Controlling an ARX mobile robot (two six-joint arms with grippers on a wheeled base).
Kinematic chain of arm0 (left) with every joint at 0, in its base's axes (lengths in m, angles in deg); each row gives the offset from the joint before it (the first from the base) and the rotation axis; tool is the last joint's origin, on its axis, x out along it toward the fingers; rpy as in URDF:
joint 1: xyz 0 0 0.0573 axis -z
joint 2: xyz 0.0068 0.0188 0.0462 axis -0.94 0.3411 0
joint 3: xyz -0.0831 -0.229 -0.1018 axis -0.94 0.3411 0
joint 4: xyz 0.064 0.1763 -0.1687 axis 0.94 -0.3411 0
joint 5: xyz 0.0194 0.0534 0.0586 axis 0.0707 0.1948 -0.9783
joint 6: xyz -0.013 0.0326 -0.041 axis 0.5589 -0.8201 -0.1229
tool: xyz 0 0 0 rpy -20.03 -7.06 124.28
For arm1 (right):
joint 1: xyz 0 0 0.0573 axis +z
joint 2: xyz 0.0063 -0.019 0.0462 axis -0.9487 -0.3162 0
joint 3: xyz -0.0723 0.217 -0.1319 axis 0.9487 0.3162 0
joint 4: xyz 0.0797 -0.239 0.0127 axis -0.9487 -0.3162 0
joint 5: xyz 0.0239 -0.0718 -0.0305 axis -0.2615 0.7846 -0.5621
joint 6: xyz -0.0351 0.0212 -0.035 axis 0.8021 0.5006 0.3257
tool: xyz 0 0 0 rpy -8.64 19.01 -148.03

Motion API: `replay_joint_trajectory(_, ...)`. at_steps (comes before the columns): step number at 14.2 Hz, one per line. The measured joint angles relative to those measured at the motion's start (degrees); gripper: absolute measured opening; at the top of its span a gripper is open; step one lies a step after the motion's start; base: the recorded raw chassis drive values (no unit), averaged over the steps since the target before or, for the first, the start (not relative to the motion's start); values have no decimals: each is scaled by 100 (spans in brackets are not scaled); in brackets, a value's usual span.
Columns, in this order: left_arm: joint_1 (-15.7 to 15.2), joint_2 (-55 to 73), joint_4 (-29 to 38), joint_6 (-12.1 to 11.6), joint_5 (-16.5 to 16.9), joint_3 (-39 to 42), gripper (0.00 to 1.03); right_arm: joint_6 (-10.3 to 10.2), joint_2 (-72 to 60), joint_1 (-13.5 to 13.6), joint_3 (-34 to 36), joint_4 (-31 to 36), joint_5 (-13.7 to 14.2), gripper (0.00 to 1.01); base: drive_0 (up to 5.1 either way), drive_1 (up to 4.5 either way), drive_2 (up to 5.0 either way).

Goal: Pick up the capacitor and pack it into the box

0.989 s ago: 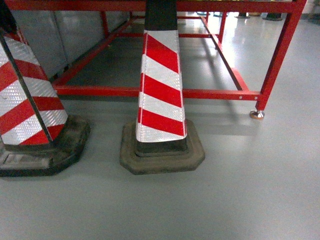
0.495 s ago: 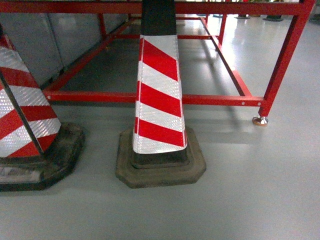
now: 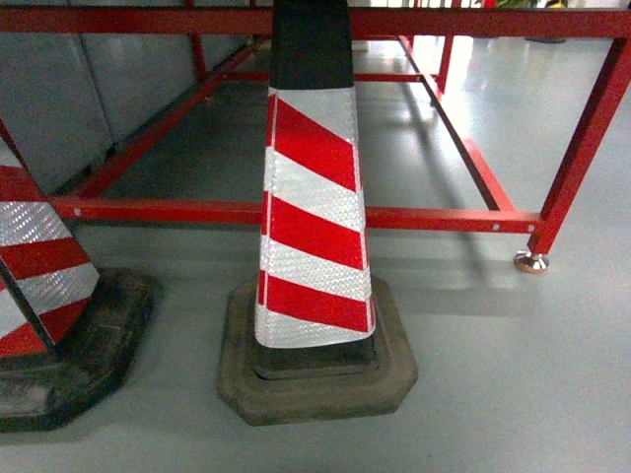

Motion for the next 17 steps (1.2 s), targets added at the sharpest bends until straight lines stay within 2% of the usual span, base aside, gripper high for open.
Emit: replay_joint_trajectory(17, 0, 0, 17, -2, 4, 0, 44, -2, 0, 0, 0, 7, 2, 98, 0, 0, 0)
